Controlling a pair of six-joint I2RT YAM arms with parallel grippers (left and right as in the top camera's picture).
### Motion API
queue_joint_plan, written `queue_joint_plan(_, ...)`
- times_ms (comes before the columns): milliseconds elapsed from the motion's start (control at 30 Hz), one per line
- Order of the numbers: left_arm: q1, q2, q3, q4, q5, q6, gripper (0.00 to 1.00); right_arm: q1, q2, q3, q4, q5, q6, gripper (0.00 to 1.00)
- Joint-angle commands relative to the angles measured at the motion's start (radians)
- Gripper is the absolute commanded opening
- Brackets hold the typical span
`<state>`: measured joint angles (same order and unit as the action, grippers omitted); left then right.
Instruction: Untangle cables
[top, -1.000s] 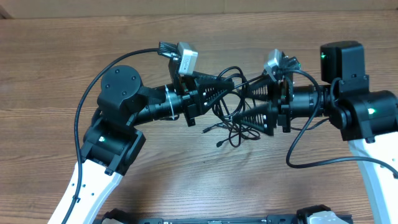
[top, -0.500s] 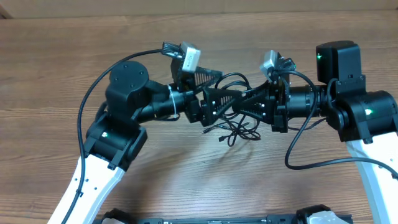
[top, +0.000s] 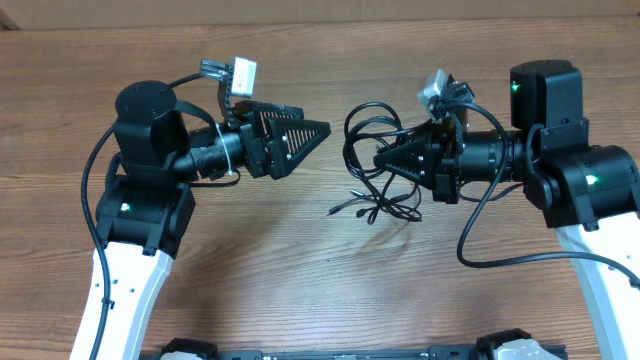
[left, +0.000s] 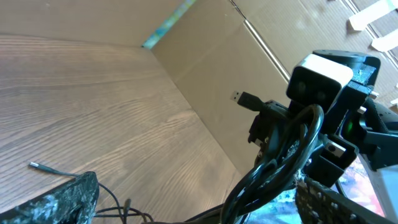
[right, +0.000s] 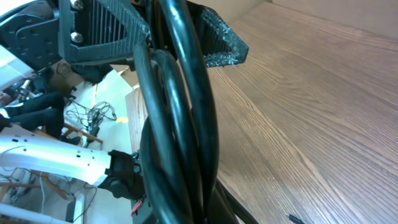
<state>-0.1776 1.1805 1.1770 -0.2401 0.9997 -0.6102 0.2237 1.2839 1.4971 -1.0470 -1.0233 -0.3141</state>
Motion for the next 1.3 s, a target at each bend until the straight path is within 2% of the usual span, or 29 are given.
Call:
queue_joint_plan(0, -0.038, 0.003, 0.017, 0.005, 0.029, 0.062, 1.0, 0.008, -0.009, 0.001, 0.012, -0.078, -0.005, 0.04)
queue_joint_plan(333, -0.085, 0.003, 0.017, 0.032, 0.026, 0.09, 0.94, 0.074, -0.009, 0.001, 0.018, -0.072, -0.005, 0.04)
queue_joint_plan(400, -0.085, 0.003, 0.017, 0.032, 0.048, 0.08, 0.87, 0.074, -0.009, 0.001, 0.018, -0.029, -0.003, 0.04)
queue_joint_plan(433, -0.086, 0.003, 0.017, 0.032, 0.072, 0.079, 0.79, 0.074, -0.008, 0.001, 0.02, -0.014, -0.003, 0.04)
queue_joint_plan(467, -0.088, 0.003, 0.017, 0.031, 0.096, 0.08, 0.77, 0.074, -0.008, 0.001, 0.027, -0.013, -0.002, 0.04)
queue_joint_plan(600, -0.091, 0.003, 0.017, 0.031, 0.146, 0.08, 0.76, 0.073, -0.005, 0.001, 0.06, -0.001, 0.058, 0.04)
queue_joint_plan(700, -0.092, 0.003, 0.017, 0.031, 0.146, 0.08, 0.7, 0.073, -0.005, 0.001, 0.078, 0.018, 0.118, 0.04)
queue_joint_plan(867, -0.092, 0.003, 0.017, 0.026, 0.146, 0.084, 0.72, 0.074, -0.005, 0.001, 0.116, 0.017, 0.209, 0.04)
queue_joint_plan(967, -0.092, 0.003, 0.017, -0.022, 0.143, 0.143, 0.71, 0.073, -0.005, 0.001, 0.137, 0.02, 0.241, 0.04)
queue_joint_plan(1100, -0.09, 0.003, 0.017, -0.021, 0.12, 0.147, 0.58, 0.073, -0.005, 0.001, 0.139, 0.041, 0.264, 0.04)
queue_joint_plan(1233, -0.09, 0.003, 0.017, -0.021, 0.118, 0.148, 0.52, 0.073, -0.005, 0.001, 0.157, 0.065, 0.289, 0.04)
queue_joint_plan(1267, -0.09, 0.003, 0.017, -0.021, 0.118, 0.162, 0.42, 0.073, -0.005, 0.001, 0.16, 0.065, 0.289, 0.04)
